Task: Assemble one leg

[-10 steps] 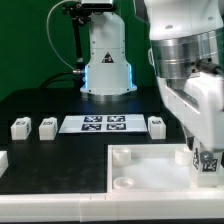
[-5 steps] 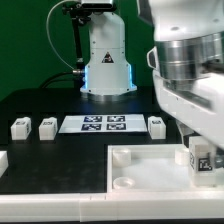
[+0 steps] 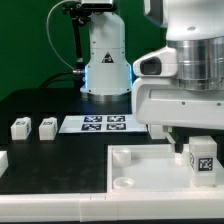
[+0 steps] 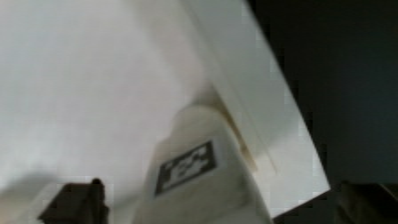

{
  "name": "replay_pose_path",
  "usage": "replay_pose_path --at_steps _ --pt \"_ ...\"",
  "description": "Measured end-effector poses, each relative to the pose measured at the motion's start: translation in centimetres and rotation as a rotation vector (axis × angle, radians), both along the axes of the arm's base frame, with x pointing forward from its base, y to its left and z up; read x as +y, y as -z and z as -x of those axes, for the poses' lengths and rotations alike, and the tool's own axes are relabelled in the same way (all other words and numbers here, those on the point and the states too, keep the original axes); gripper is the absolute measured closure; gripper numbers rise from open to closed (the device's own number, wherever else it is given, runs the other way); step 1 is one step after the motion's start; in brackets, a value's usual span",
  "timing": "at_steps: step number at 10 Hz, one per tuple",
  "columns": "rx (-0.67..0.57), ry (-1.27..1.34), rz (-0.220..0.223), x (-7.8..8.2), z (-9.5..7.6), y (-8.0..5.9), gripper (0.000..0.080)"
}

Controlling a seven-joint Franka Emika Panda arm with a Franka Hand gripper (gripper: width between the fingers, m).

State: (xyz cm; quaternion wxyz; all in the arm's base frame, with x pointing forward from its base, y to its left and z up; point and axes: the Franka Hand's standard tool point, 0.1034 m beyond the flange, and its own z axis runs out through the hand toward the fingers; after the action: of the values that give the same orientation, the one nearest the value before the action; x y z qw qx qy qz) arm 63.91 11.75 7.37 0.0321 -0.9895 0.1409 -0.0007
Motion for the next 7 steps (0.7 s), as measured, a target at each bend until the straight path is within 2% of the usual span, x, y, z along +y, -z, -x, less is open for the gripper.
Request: replay_pose_path --at_steps 2,3,5,6,7 --pt "-0.035 -0.31 0.016 -0.72 -0.6 -0.3 0.0151" --pt "-0.032 -0.268 0.011 -0.53 -0.54 -0.27 0.0151" --pt "-0.025 -0.153 0.006 -0.47 -0.53 -0.26 0.0409" --pt "-0.021 -0.09 0.005 -0.41 -0.52 -0.26 0.0509" --pt "-0.013 0.025 0.002 -0.46 -0.52 -0.25 0.0509"
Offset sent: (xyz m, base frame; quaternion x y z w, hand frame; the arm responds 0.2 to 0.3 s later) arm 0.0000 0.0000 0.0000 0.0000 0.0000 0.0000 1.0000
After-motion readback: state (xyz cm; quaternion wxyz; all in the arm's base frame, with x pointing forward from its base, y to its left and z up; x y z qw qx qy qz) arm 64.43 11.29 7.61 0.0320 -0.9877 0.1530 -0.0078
